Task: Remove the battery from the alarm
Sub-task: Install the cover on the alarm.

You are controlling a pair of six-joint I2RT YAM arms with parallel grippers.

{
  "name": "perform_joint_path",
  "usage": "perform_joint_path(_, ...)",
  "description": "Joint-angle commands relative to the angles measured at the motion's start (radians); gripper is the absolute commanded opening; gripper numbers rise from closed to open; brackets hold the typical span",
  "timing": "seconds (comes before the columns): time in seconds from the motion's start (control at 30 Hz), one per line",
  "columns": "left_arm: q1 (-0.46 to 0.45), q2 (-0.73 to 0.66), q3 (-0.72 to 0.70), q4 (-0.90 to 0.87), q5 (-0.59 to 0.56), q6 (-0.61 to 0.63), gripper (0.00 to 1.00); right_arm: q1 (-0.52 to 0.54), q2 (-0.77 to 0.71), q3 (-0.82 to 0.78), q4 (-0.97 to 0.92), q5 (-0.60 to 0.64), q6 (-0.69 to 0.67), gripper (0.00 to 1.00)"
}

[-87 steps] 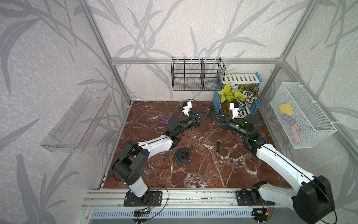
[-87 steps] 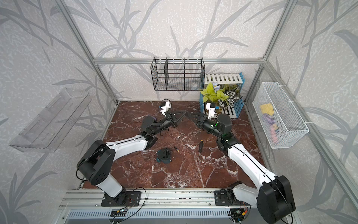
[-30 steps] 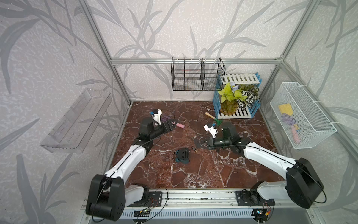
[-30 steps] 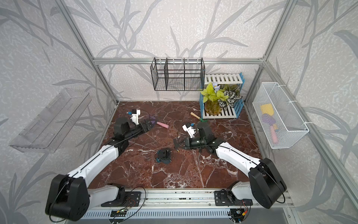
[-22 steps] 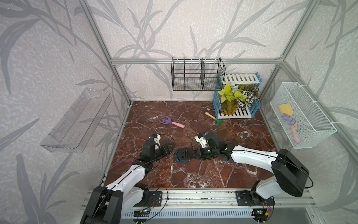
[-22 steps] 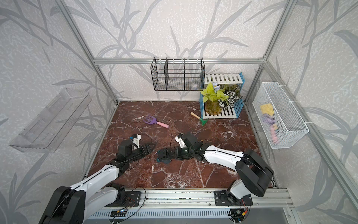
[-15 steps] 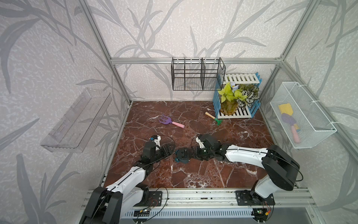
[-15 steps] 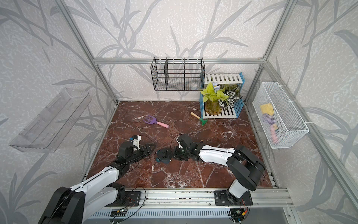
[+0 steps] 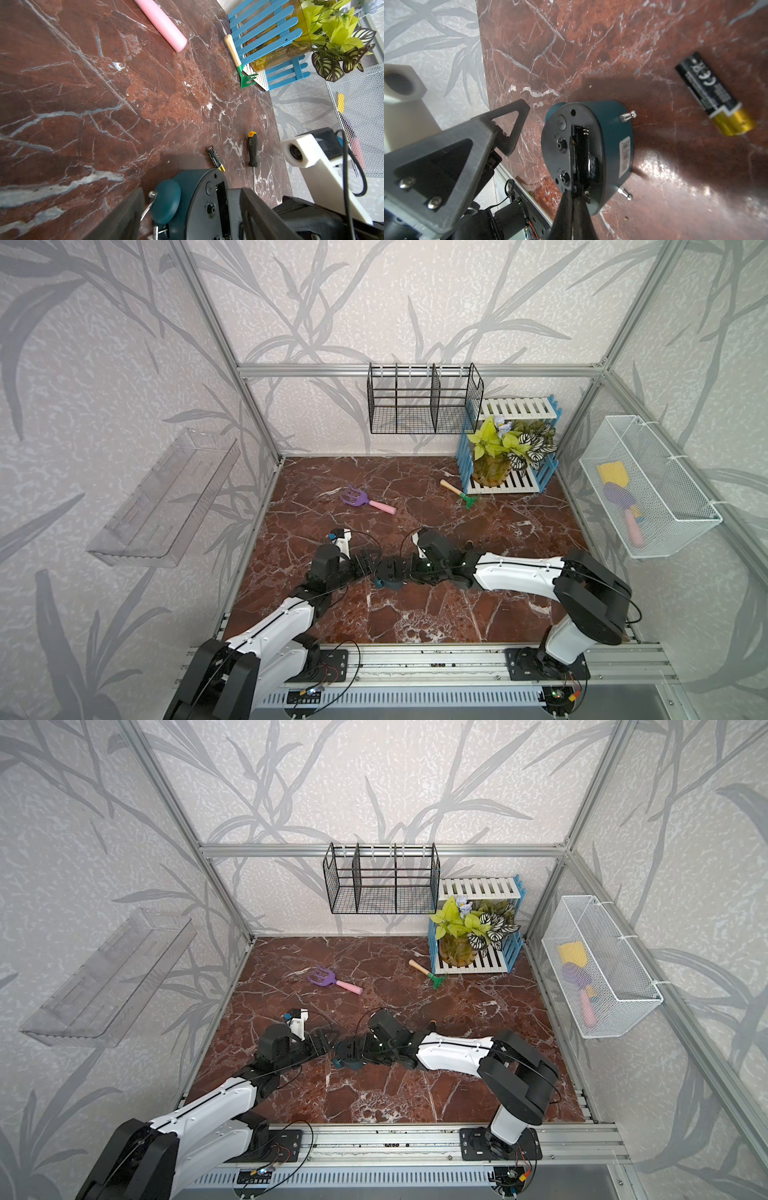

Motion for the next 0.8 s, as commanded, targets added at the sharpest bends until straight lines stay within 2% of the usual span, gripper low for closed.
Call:
perform_joint_path(0.0,-0.008,-0.002,0.01,0.0,-0.018,0.032,0.77,0.008,0.026,0.035,0.01,0.033,0.012,0.0)
perform_joint_path(0.5,-0.014,-0.008,0.018,-0.031,-0.026,0.042,0.77,0.007,0.086,0.063,-0.033,0.015,-0.006,0.0)
perform_joint_path(0.77,-0.013,-0.012,0.018,-0.035,-0.024,0.043,0.77,0.005,0.051,0.04,-0.061,0.038,-0.009,0.0)
